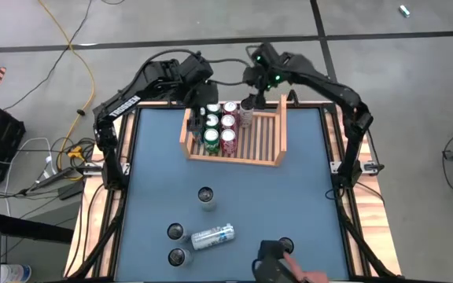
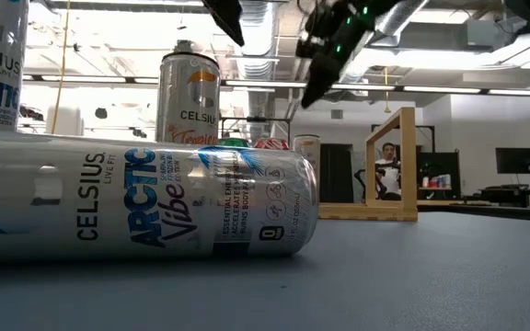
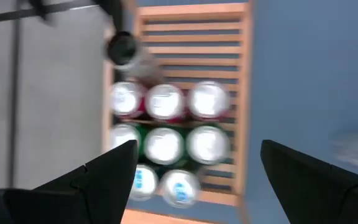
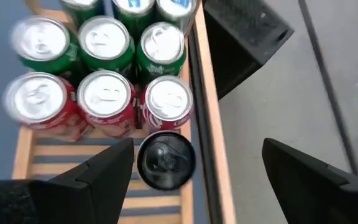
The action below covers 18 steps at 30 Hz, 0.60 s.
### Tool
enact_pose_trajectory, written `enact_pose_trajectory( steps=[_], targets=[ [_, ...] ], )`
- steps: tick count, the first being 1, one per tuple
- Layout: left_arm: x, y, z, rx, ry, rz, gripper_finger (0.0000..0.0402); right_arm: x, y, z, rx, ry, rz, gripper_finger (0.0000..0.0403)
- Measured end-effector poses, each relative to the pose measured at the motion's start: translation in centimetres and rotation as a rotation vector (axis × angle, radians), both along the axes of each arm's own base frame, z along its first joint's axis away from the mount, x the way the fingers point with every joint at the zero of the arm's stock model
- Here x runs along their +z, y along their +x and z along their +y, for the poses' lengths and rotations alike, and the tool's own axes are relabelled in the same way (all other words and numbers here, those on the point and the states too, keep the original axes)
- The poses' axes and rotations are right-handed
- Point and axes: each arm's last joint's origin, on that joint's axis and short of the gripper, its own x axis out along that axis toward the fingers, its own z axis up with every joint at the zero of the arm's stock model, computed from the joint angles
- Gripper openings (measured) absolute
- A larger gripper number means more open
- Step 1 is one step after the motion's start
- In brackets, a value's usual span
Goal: Place canned beverage on shelf
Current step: Put the light yellow soda can on the shelf
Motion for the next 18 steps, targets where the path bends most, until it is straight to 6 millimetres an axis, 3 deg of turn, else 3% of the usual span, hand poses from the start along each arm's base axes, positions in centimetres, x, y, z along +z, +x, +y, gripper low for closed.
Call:
enact_pose_trajectory(
  steps=[4,10,13,18],
  targets=[
    [0.4,-1.1,-2.2,0.013,-0.099,0.043,0.0325,4.4,-1.5,0.6,0.007,-0.118,0.030,0.0344],
    [0.1,-1.0,-4.9,0.277,-0.249,0.038,0.0325,10.9,-5.7,0.7,-0.112,-0.284,-0.107,0.0343],
    [0.0,-0.7,-6.5,0.358,-0.307,0.018,0.0325,12.4,-7.7,0.2,-0.165,-0.315,-0.132,0.0343],
    [-0.8,0.0,-8.8,0.468,-0.388,0.027,0.0325,12.9,-10.0,-0.5,-0.266,-0.291,-0.147,0.0343]
  ],
)
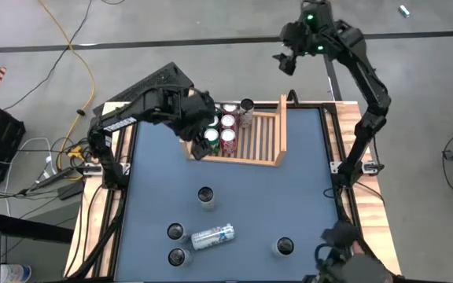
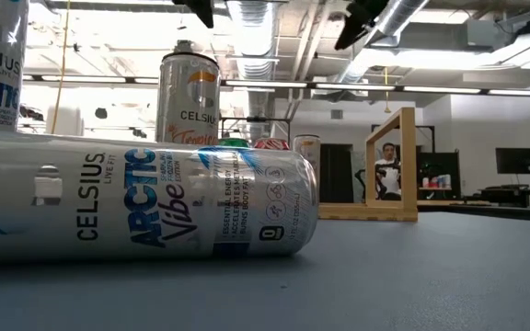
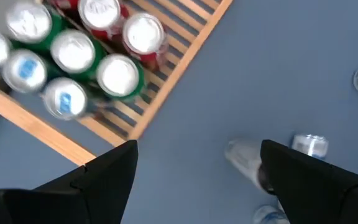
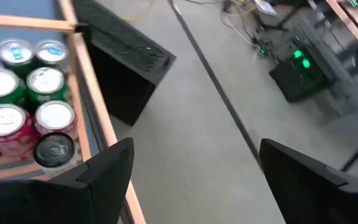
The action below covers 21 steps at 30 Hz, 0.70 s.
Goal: Place canned beverage on shelf
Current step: Put the light yellow soda can on the shelf
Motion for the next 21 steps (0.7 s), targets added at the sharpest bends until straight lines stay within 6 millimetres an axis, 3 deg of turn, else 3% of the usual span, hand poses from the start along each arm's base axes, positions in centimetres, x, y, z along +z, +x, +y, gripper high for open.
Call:
enact_pose_trajectory(
  steps=[6,15,21],
  targets=[
    [-1.4,1.0,-3.6,0.013,-0.065,0.020,0.0325,-0.7,-2.1,-1.2,-0.092,0.080,0.028,0.0343],
    [-1.0,1.3,-9.8,0.007,-0.075,-0.083,0.0325,-0.8,-1.8,-1.1,-0.085,0.094,0.027,0.0343],
    [-3.6,2.9,-15.1,0.021,-0.049,-0.053,0.0325,-0.6,-0.9,-0.4,-0.039,0.082,0.013,0.0343]
  ],
)
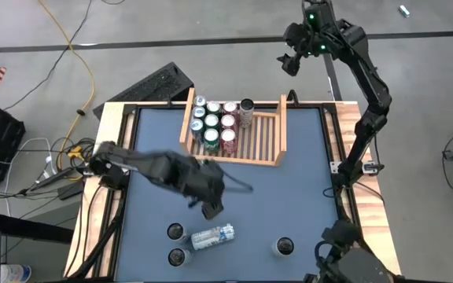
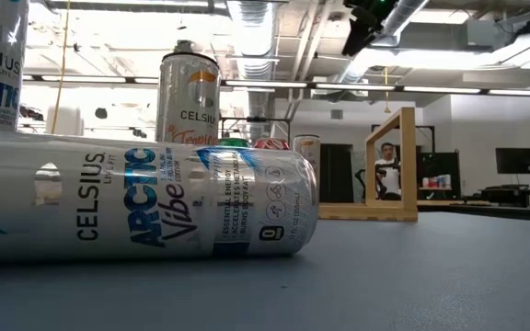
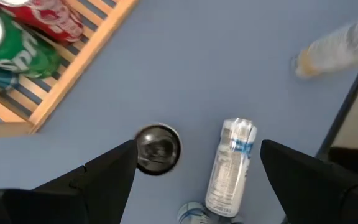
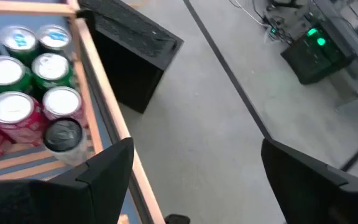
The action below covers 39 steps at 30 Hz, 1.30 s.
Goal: Place canned beverage on shelf
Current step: Put the light yellow soda can on the shelf
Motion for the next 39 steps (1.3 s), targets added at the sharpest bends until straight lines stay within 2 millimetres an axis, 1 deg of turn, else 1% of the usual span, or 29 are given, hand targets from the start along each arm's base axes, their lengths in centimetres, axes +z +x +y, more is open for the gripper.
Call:
enact_pose_trajectory(
  steps=[3,6,8,11,15,18,21,26,30,33,39],
  targets=[
    [-2.0,1.1,-1.9,-0.035,0.056,0.049,0.0325,0.0,0.3,0.2,0.020,0.004,-0.006,0.0343],
    [-3.7,1.9,-2.9,-0.044,0.098,0.098,0.0325,0.0,0.5,0.4,0.021,0.016,-0.018,0.0343],
    [-4.1,2.0,-3.2,-0.069,0.127,0.108,0.0325,0.0,0.7,0.6,0.027,0.020,-0.022,0.0343],
    [-4.0,1.7,-3.2,-0.104,0.196,0.120,0.0325,0.0,1.0,0.8,0.040,0.023,-0.020,0.0343],
    [-4.0,1.0,-3.0,-0.103,0.267,0.166,0.0325,0.0,1.2,1.0,0.048,0.024,-0.019,0.0343],
    [-3.8,1.0,-2.8,-0.109,0.233,0.170,0.0325,0.0,1.2,1.1,0.051,0.024,-0.019,0.0343],
    [-3.8,1.3,-2.2,-0.100,0.200,0.169,0.0325,0.0,1.2,1.1,0.051,0.024,-0.018,0.0343],
    [-3.1,0.9,-0.7,-0.090,0.248,0.184,0.0325,-0.2,1.2,0.9,0.059,0.018,-0.006,0.0343],
    [-2.9,1.0,0.1,-0.087,0.224,0.189,0.0325,-0.7,1.0,0.6,0.054,0.036,0.017,0.0343],
    [-2.8,1.0,0.5,-0.074,0.213,0.185,0.0325,-0.8,1.0,0.5,0.052,0.043,0.023,0.0343],
    [-2.6,0.8,0.6,-0.053,0.192,0.177,0.0325,-0.9,0.8,0.2,0.044,0.047,0.023,0.0343]
  ],
)
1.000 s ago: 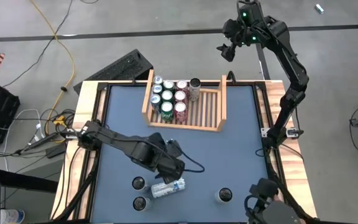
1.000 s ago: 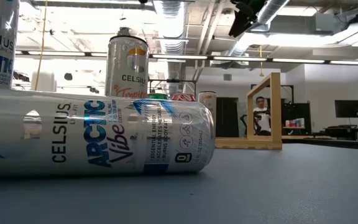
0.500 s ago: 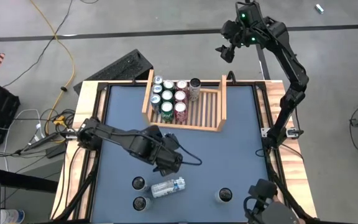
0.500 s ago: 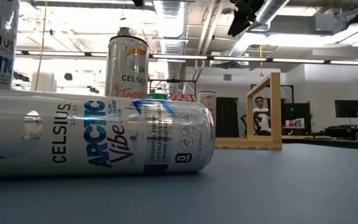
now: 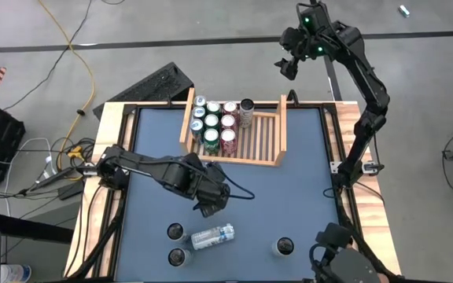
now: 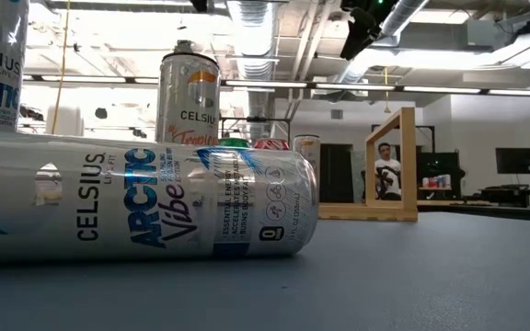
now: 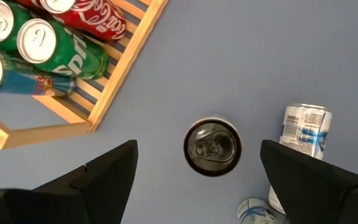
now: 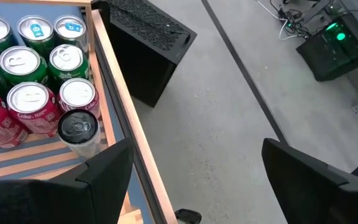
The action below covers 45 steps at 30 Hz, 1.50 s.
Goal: Place canned beverage on shelf
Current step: Put the light yellow soda can on the shelf
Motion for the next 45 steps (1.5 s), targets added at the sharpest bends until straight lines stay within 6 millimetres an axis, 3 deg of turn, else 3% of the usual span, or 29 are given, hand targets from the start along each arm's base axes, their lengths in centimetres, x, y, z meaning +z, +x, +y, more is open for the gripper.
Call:
enact_pose_trajectory(
  steps=[8,12,17,20,31,36,39,45],
  targets=[
    [-0.5,-1.4,1.8,0.015,-0.036,-0.060,0.0325,0.0,0.0,0.0,0.004,-0.005,0.002,0.0343],
    [-2.4,-2.9,2.9,0.051,-0.107,-0.176,0.0325,0.1,0.0,-0.1,0.004,-0.010,-0.002,0.0343],
    [-5.2,-4.0,2.7,0.043,-0.229,-0.266,0.0325,0.1,0.0,0.0,0.005,-0.009,-0.002,0.0343],
    [-6.0,-3.8,2.4,-0.002,-0.279,-0.259,0.0325,0.1,0.2,0.1,0.011,-0.008,-0.003,0.0343],
    [-6.7,-3.8,2.5,-0.103,-0.141,-0.184,0.0325,0.1,0.3,0.2,0.030,0.025,-0.038,0.0343],
    [-8.7,-1.5,0.9,-0.112,-0.210,-0.144,0.0325,0.1,0.3,0.2,0.031,0.026,-0.039,0.0343],
    [-8.3,-0.3,0.5,-0.109,-0.216,-0.135,0.0325,0.1,0.3,0.2,0.030,0.025,-0.039,0.0343],
    [-7.7,-0.3,0.4,-0.081,-0.140,-0.073,0.0325,0.1,0.3,0.2,0.038,0.031,-0.043,0.0343]
  ],
)
